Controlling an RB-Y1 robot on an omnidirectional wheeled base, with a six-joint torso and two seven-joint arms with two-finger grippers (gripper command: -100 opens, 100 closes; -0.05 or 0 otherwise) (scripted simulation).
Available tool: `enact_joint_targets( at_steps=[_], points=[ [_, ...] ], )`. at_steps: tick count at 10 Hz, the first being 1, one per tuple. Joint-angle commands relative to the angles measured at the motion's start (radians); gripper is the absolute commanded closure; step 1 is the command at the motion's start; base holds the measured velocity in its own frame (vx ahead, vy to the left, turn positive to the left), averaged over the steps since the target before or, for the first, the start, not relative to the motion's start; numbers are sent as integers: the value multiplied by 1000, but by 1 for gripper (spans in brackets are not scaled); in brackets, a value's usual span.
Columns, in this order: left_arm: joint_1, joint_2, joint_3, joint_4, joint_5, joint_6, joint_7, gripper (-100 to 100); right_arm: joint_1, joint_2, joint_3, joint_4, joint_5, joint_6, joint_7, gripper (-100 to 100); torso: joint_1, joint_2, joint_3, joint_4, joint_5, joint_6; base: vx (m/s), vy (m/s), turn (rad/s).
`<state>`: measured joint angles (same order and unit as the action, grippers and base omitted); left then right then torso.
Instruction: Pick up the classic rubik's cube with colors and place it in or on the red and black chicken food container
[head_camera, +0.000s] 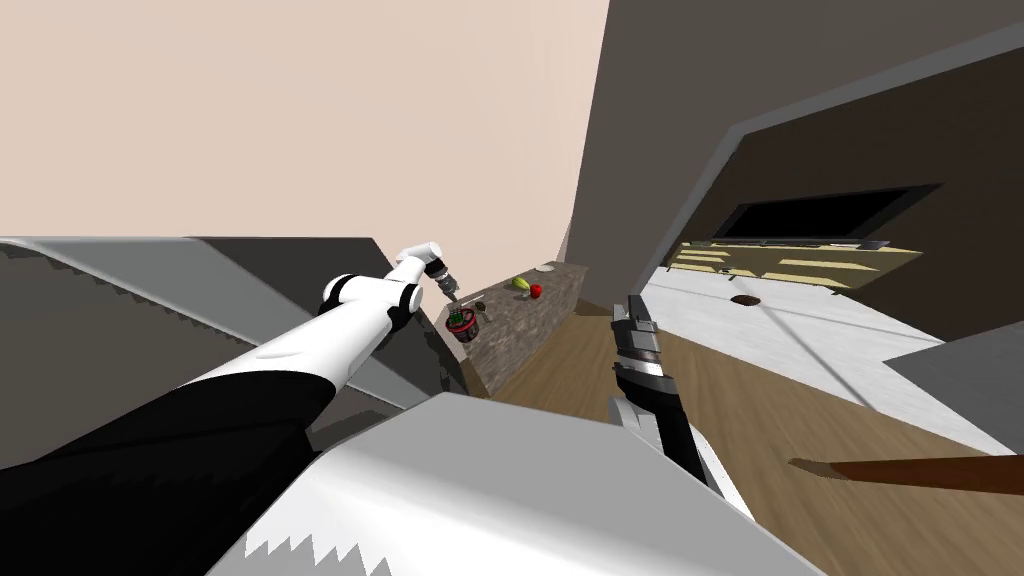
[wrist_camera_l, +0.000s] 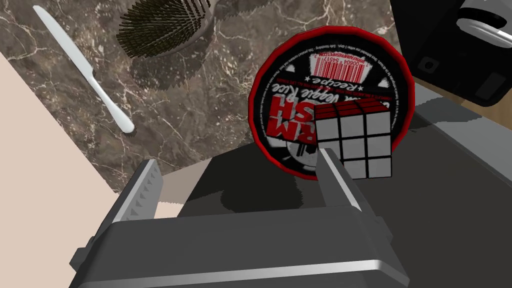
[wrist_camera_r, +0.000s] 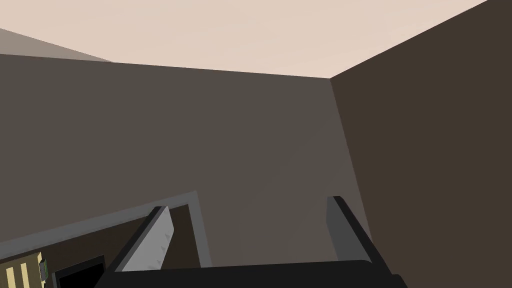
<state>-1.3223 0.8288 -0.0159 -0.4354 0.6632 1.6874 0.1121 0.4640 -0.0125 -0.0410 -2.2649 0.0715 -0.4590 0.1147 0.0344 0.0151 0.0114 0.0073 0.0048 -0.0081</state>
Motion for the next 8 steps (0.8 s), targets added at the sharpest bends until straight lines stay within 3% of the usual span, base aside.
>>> enact_joint_targets(
  at_steps=[1,2,3,5,8],
  points=[
    [16,2,4,-50,4,15,50,-100,0,0,0,0,0,0,0,0,0,0,0,0,0,0,-31,15,-101],
    [16,2,4,-57,4,15,71,-100,0,0,0,0,0,0,0,0,-1,-2,-1,0,0,-2,5,-2,15],
    [18,26,-8,-62,-7,8,100,-100,0,0,0,0,0,0,0,0,0,-2,-1,0,1,-3,-116,58,-385],
    [18,26,-8,-62,-7,8,167,-100,0,0,0,0,0,0,0,0,3,9,5,2,1,-1,-131,66,-436],
    [18,26,-8,-62,-7,8,167,-100,0,0,0,0,0,0,0,0,1,-1,0,1,1,-4,-7,4,-24]
  ],
)
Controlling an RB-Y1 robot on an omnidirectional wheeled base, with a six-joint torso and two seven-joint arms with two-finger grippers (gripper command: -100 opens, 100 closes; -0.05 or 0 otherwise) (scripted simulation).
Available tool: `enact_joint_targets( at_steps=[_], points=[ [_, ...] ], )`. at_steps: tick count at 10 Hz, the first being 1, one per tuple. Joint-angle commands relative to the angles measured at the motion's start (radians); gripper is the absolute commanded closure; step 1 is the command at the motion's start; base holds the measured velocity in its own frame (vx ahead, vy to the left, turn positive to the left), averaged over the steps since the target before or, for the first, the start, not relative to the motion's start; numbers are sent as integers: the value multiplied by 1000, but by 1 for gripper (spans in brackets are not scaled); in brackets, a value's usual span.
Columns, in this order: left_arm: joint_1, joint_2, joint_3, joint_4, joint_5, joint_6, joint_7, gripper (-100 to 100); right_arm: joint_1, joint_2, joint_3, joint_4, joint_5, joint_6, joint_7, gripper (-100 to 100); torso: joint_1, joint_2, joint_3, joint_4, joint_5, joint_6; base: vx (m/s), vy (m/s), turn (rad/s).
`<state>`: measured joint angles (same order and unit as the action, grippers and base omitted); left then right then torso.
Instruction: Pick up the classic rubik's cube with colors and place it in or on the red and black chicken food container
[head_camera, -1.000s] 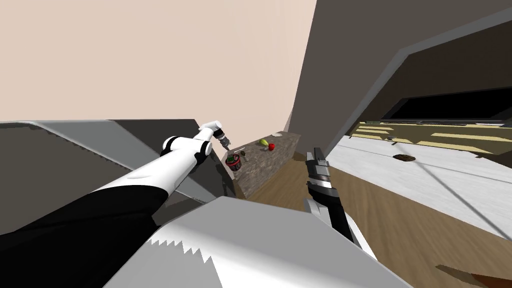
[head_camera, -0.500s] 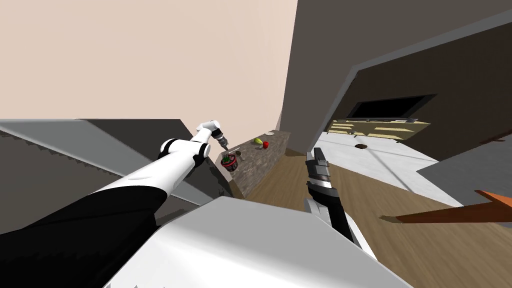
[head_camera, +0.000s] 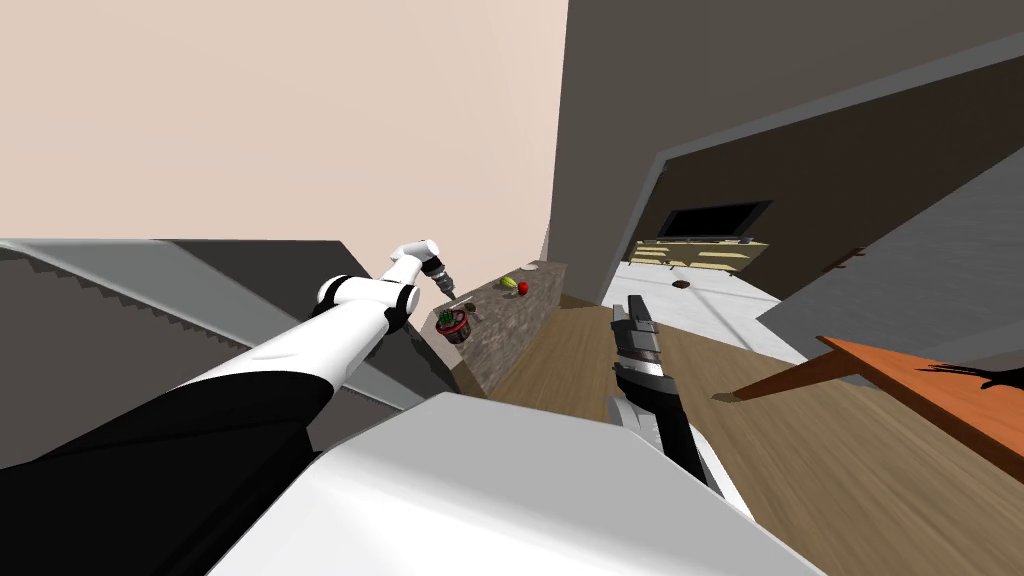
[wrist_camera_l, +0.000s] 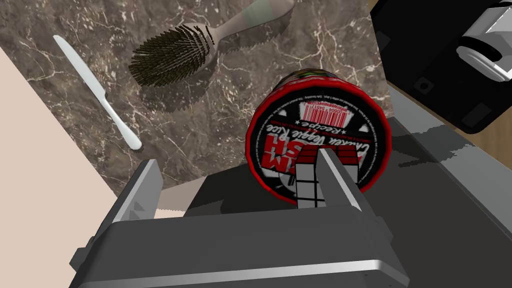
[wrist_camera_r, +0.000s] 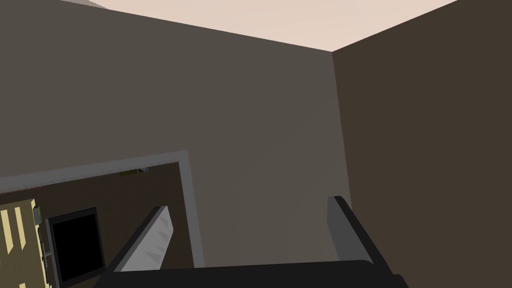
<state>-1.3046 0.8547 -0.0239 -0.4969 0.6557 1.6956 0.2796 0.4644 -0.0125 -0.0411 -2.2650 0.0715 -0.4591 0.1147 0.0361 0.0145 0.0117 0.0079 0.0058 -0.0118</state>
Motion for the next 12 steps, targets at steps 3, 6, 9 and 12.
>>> enact_joint_targets(
  at_steps=[3,6,9,12],
  points=[
    [0,0,0,0,0,0,0,-100,0,0,0,0,0,0,0,0,0,1,0,0,0,0,5,-2,17],
    [-26,17,-17,-12,-2,43,7,-100,0,0,0,0,0,0,0,0,-2,0,0,0,0,0,26,-26,-20],
    [-61,40,-40,-28,-4,99,16,-100,0,0,0,0,0,0,0,0,-4,-2,-1,0,-1,0,61,-58,-31],
    [-88,57,-58,-40,-6,141,22,-100,0,0,0,0,0,0,0,0,-3,-2,-1,0,-1,0,43,-36,-24]
  ],
)
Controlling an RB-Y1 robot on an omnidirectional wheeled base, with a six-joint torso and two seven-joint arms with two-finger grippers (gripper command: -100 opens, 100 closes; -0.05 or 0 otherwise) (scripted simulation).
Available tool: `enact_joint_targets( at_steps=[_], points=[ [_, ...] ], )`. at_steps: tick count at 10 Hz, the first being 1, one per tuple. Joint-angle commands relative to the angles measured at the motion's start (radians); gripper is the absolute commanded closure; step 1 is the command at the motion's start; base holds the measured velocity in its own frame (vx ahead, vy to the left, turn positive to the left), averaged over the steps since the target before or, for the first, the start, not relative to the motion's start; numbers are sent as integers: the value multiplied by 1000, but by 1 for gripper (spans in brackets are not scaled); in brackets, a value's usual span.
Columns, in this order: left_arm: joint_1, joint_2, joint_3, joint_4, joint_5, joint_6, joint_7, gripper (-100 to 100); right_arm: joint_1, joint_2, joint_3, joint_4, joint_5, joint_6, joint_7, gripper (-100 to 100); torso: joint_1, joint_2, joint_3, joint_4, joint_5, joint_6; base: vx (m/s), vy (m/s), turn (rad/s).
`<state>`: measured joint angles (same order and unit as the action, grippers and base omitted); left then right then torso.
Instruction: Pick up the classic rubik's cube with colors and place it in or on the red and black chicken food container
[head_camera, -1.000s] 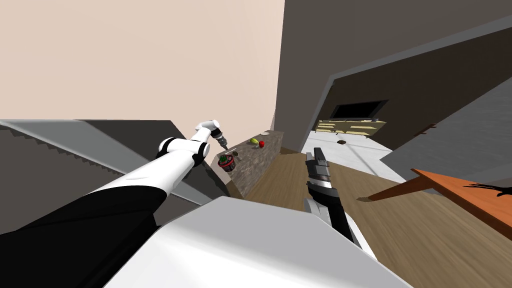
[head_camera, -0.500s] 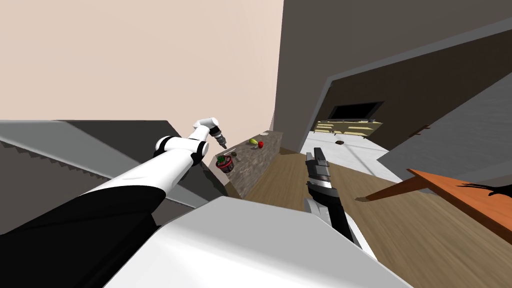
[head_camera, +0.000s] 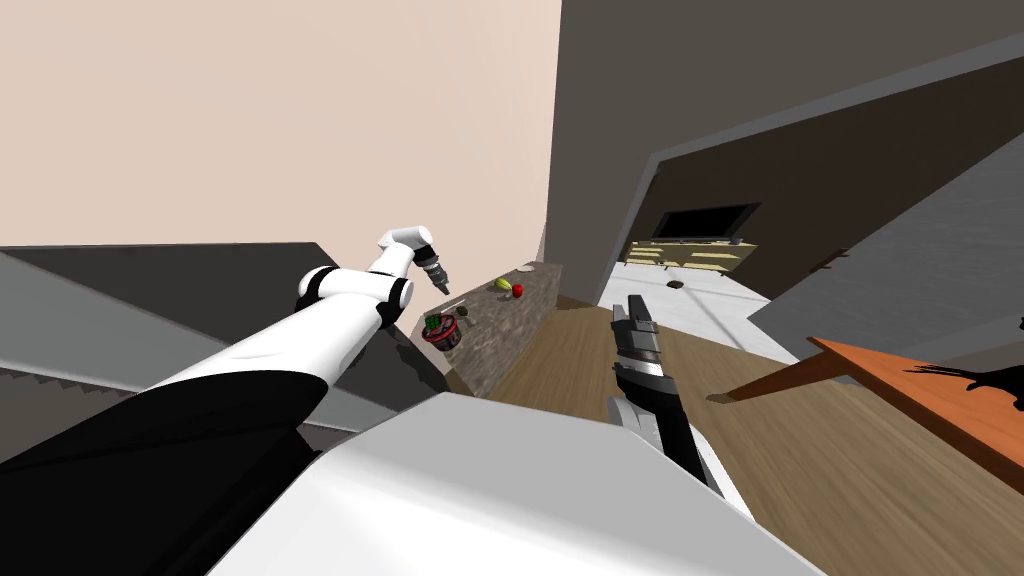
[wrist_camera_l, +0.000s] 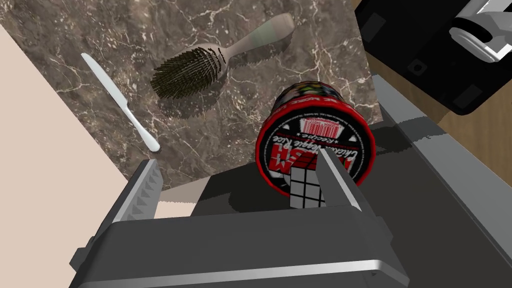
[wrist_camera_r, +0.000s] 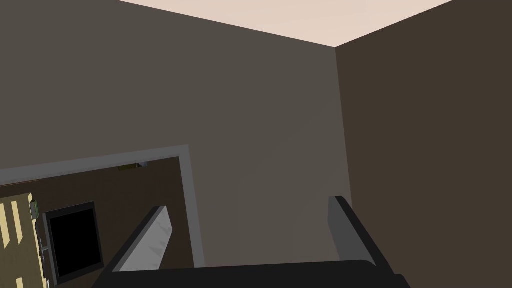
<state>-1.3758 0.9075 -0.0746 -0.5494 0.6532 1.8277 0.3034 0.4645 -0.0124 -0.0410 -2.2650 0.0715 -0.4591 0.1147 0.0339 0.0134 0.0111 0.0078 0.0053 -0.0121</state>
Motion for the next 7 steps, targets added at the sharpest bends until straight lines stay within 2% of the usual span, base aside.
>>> enact_joint_targets(
  at_steps=[1,2,7],
  points=[
    [0,0,0,0,0,0,0,-100,0,0,0,0,0,0,0,0,0,0,0,0,0,0,15,-14,-2],
    [1,1,0,-5,1,6,4,0,0,0,0,0,0,0,0,0,1,1,1,0,0,0,0,0,0],
    [1,0,0,-5,1,6,3,0,0,0,0,0,0,0,0,0,3,3,1,1,1,0,0,0,0]
  ],
)
